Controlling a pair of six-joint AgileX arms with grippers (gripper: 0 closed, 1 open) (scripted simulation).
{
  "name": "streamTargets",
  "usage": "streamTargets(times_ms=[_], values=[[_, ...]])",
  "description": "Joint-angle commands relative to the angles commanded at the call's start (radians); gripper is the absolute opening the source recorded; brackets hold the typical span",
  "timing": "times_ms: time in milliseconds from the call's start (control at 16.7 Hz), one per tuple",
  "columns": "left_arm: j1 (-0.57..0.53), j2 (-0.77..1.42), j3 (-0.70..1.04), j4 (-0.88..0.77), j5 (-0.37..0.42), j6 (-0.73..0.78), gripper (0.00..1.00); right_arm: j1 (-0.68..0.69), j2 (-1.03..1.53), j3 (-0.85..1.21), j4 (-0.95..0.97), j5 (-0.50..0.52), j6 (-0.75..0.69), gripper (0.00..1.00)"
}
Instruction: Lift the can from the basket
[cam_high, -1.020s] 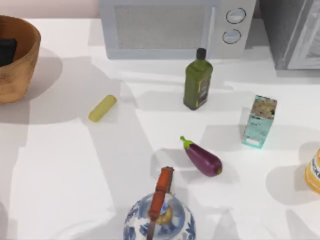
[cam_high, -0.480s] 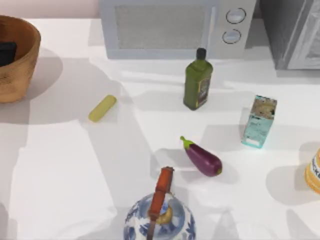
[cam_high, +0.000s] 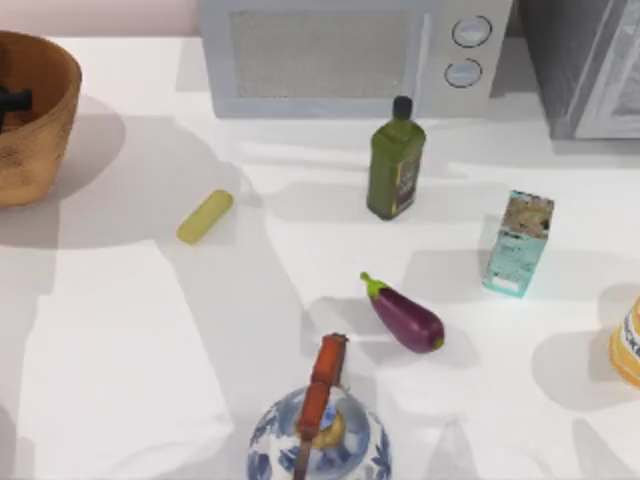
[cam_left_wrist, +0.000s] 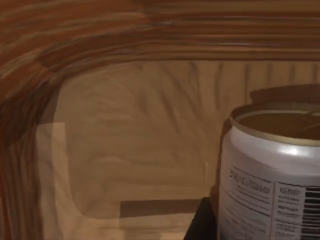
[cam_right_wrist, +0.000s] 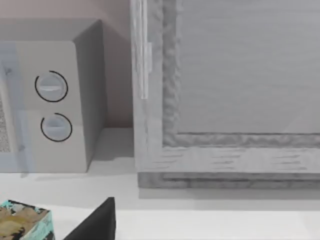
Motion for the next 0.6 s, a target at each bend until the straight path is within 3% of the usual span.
streamTargets(times_ms=[180,600], values=[[0.000,0.000,0.000,0.000,0.000,0.000,0.02,0.000,0.000,0.000,0.000,0.000,0.000,1.00],[0.000,0.000,0.000,0.000,0.000,0.000,0.00,0.000,0.000,0.000,0.000,0.000,0.000,1.00]])
